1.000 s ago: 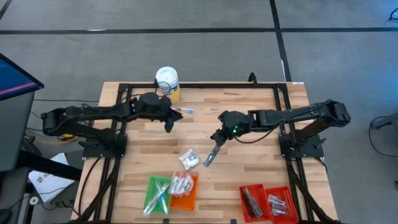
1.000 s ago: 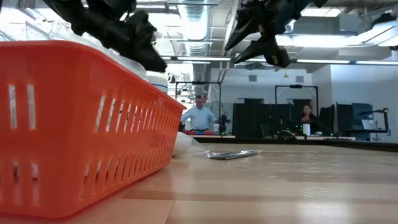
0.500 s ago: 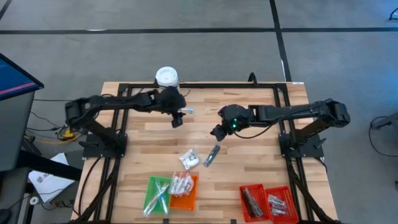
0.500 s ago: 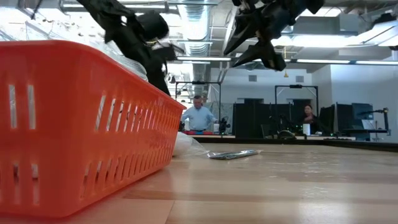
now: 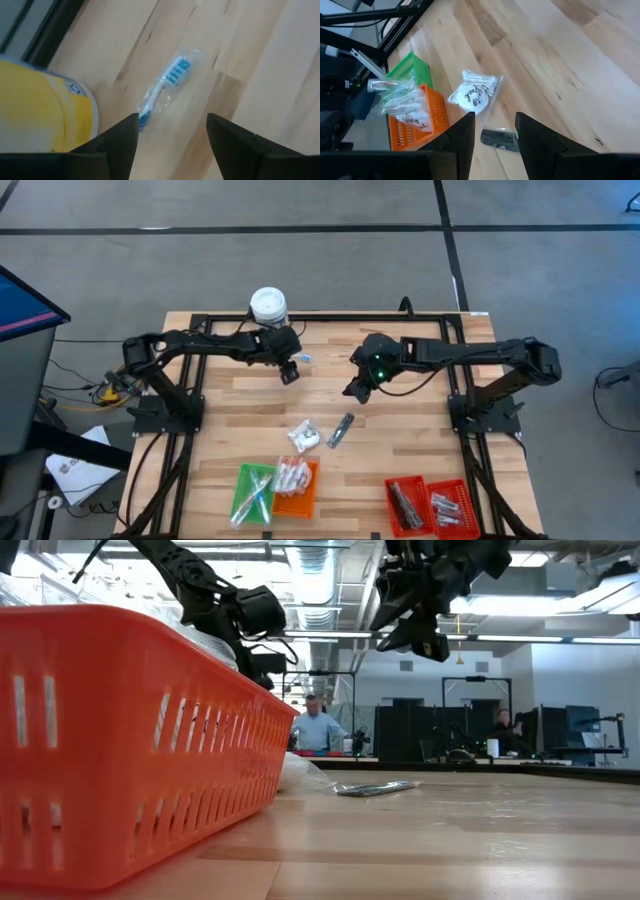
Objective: Pick & Place Travel size toiletries
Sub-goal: Put the white vanity pack into the orange basket
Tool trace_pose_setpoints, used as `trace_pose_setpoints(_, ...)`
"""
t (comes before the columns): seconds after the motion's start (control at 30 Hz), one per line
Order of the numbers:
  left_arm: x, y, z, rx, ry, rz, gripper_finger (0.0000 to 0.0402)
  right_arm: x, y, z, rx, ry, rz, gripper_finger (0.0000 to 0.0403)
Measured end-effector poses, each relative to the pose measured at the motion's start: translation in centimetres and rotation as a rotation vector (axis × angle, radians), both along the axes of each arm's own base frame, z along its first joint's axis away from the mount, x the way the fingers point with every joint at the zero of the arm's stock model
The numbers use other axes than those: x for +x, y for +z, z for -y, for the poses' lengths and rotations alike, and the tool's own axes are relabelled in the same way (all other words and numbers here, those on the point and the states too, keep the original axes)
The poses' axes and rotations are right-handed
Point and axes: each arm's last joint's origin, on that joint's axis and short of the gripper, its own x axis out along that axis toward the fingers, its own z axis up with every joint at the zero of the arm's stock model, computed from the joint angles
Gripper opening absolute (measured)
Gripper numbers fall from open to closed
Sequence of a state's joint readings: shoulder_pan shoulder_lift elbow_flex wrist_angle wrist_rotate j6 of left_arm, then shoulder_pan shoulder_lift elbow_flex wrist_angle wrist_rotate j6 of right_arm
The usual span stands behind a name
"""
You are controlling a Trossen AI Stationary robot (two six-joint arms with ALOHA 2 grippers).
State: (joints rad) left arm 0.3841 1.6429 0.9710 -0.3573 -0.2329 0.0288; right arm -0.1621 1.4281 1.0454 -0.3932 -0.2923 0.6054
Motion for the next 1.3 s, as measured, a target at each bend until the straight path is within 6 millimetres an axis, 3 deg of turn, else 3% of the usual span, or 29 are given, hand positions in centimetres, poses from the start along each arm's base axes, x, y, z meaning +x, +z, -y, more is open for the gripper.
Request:
trace_pose_setpoints(0.17, 0.4, 0.6, 1.2, -0.076, 0.027, 0.079, 0.0216, -0.2, 0.0, 1.2, -0.040, 0.024, 0.013, 0.0133)
trace_pose_setpoints(0.37, 0.9, 1.9, 4.0, -0.208, -0.060, 0.173, 0.0187, -0.5, 0.0, 2.4, -0.044, -0.011, 0.014, 0.0133)
trace_pose_setpoints(0.6, 1.0, 3.4, 7.0, -0.346, -0.110, 0.247, 0.0154, -0.4, 0.1, 2.5, -0.050, -0.007, 0.031, 0.0133)
trace_pose_setpoints(0.97, 1.2, 3.1, 10.7, -0.647, -0.100, 0.232, 0.0139, -0.3, 0.1, 2.3, -0.053, -0.001, 0.033, 0.0133)
trace_pose_setpoints(1.3, 1.4, 2.8, 13.3, -0.596, -0.149, 0.202, 0.0136, -0.3, 0.1, 2.2, -0.038, 0.016, 0.035, 0.0133)
